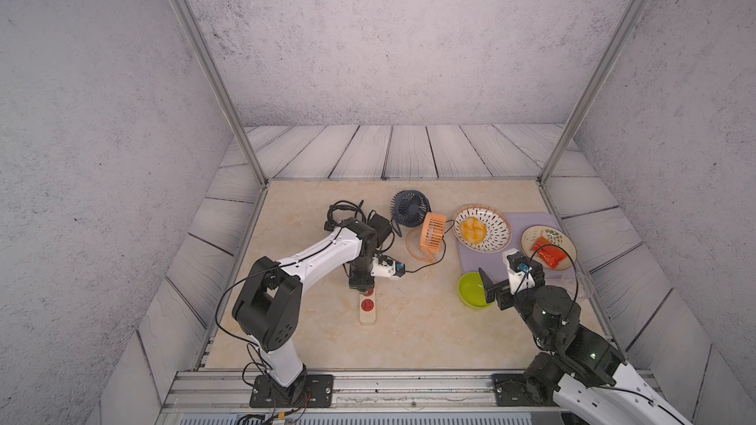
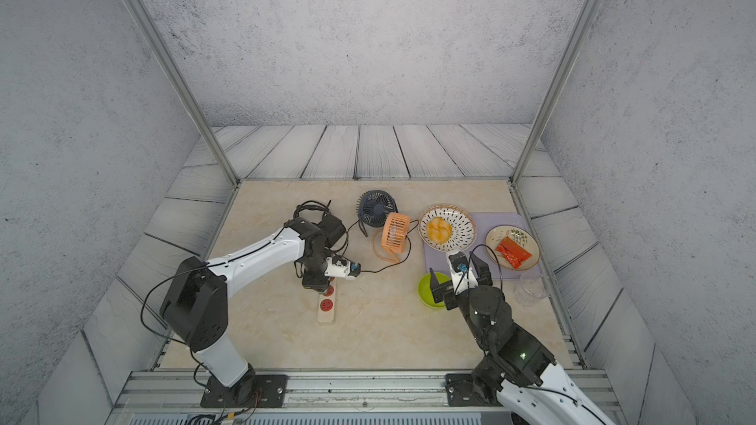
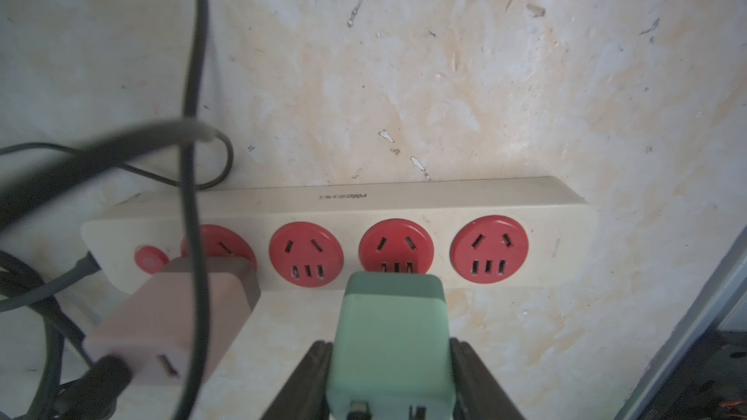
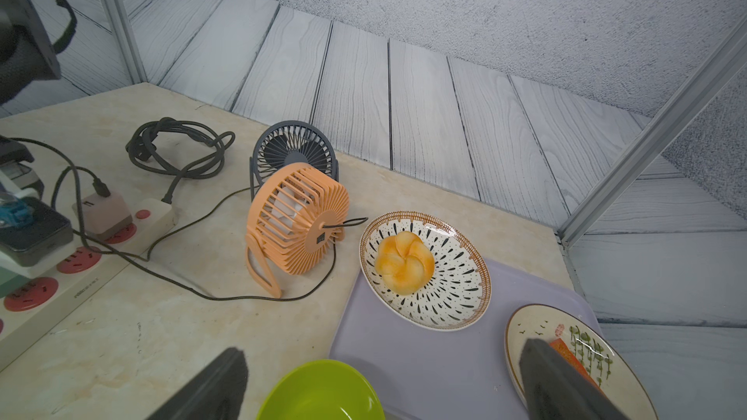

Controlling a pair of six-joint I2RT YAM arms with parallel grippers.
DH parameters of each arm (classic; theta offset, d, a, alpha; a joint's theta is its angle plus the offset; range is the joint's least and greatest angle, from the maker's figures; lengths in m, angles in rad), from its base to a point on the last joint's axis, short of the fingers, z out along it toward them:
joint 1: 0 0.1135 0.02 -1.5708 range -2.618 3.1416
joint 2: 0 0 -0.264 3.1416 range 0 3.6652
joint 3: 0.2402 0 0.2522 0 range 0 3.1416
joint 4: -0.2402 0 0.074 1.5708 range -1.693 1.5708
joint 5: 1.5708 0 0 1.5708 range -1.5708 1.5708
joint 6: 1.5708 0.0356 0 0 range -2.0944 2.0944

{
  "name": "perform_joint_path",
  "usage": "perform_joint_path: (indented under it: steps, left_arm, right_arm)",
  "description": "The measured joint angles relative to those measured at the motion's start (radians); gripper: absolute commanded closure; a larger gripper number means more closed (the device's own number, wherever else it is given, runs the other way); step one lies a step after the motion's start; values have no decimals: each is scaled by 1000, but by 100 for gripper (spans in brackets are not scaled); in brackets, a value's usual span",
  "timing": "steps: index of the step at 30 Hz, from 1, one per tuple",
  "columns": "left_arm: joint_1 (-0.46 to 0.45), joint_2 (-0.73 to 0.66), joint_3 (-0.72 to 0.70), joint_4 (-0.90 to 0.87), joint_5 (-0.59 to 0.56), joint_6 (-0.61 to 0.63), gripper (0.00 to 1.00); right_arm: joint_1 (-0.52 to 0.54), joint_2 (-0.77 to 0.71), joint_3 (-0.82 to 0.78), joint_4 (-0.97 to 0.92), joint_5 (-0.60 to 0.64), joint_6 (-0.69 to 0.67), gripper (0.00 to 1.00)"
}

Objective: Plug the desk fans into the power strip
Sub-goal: Insert the plug into the socket.

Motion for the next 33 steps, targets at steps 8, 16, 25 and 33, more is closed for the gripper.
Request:
perform_joint_path:
  steps: [8, 16, 25, 33]
  left_arm:
    - [0, 41, 42, -41, -2, -13, 94]
    - [-29, 44, -14, 7, -37, -48, 95]
    - [-36, 81, 27, -19, -39, -53, 98]
    - [-36, 102, 32, -23, -26, -59, 100]
  right_arm:
    - [0, -2, 0, 0, 2, 1, 1]
    - [0, -6, 0, 1, 1, 0, 1]
    - [0, 11, 0, 10, -1, -3, 1]
    - [0, 3, 0, 7, 2, -2, 1]
